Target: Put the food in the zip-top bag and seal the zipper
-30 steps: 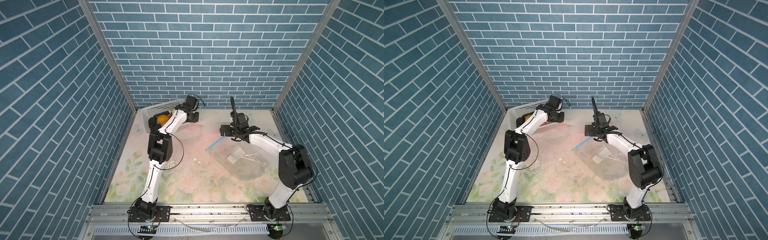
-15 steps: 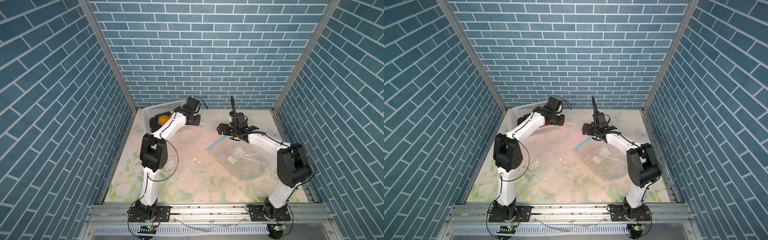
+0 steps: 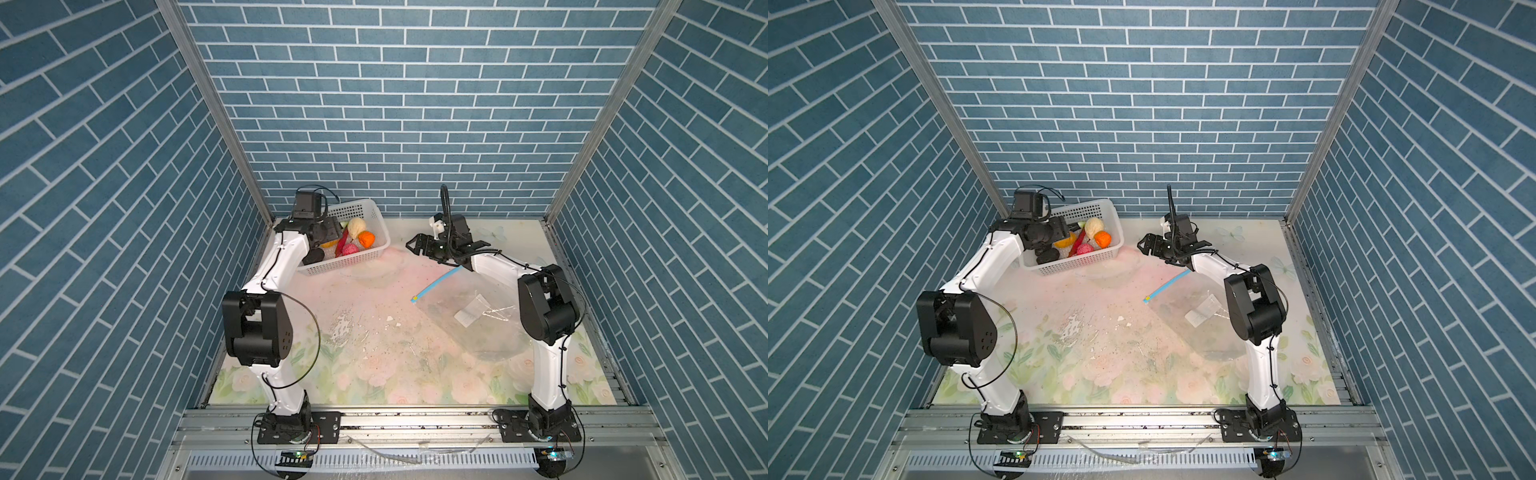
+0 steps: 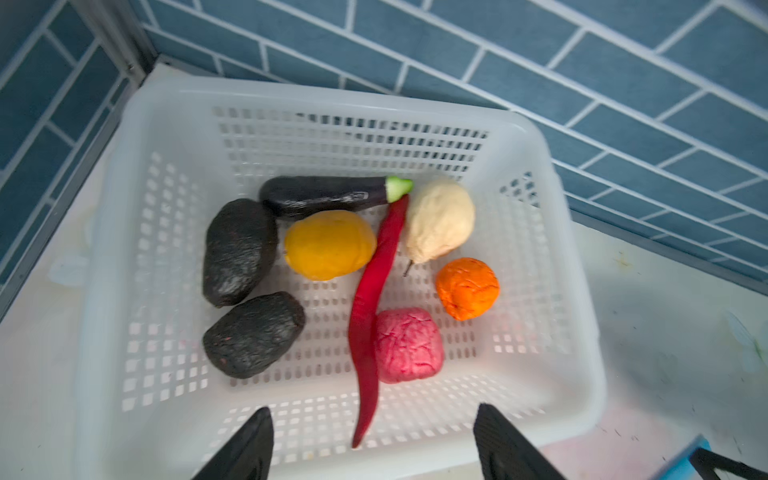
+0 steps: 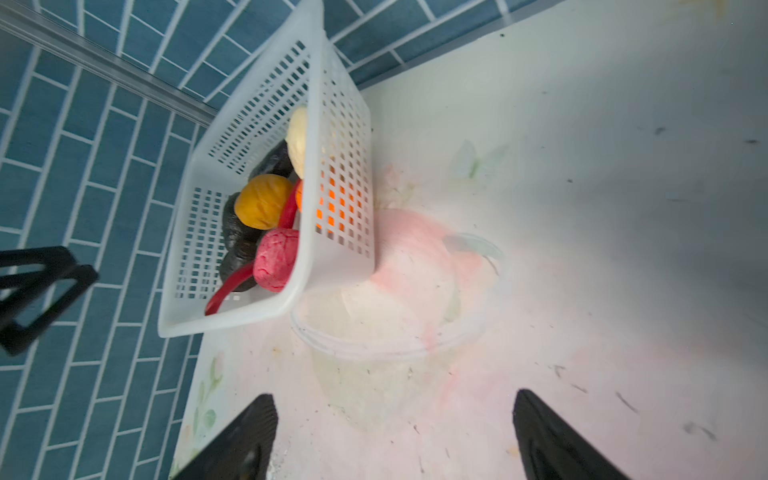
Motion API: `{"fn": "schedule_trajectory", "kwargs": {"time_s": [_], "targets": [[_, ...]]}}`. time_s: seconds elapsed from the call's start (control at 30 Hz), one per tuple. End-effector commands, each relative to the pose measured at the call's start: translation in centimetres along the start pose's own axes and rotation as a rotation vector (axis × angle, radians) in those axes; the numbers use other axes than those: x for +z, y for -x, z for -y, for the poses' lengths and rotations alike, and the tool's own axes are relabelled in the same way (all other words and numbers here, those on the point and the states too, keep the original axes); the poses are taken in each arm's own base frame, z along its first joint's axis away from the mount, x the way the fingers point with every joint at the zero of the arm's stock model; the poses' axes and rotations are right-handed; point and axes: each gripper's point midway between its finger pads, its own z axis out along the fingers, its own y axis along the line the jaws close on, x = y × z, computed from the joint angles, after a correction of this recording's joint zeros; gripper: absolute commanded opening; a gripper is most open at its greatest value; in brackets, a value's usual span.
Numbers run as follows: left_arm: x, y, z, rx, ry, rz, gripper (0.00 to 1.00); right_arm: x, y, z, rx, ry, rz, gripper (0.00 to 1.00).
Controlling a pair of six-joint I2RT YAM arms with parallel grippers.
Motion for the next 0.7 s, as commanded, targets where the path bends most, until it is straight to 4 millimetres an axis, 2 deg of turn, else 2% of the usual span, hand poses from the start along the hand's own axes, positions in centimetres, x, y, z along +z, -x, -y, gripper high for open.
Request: {"fn": "schedule_trajectory", "kwargs": {"time_s": [0.0,0.1,0.13,0.27,0.33,0.43,0.53,0.67], "targets": [[-0.6,0.5,-3.1,-0.11,0.041,0.009,0.82,1.3,0.9,-3.0,-0.005,0.094,-0.012,0.88],[-0.8,1.0,-6.0,-0.17,0.086,0.014,0.84,1.9,1.4,-4.2,-0.06,0.109,-0.013,0.88],[-0.9,1.2,-6.8,-0.185,0.101,0.019,0.85,3.1,0.8,-3.5,-0.068,0.098,-0.032,0.87],[-0.4,1.7,-10.5,-0.26,0.153,0.021,0.88,4.4,1.6,-4.0,-0.077,0.106,-0.031,0.87],[-0.1,2.1,-11.7,-0.296,0.148,0.028,0.89,5.1,1.9,-4.2,-0.061,0.113,-0.039,0.87],[-0.1,2.8,-12.7,-0.297,0.154,0.066,0.91,6.1,2.1,-4.9,-0.057,0.129,-0.051,0.85],[1.0,2.8,-13.5,-0.315,0.137,0.05,0.91,6.9,2.2,-5.3,-0.064,0.151,-0.06,0.84],[2.5,3.0,-13.1,-0.312,0.087,0.047,0.91,8.1,2.4,-6.0,-0.082,0.204,-0.067,0.8]]}}
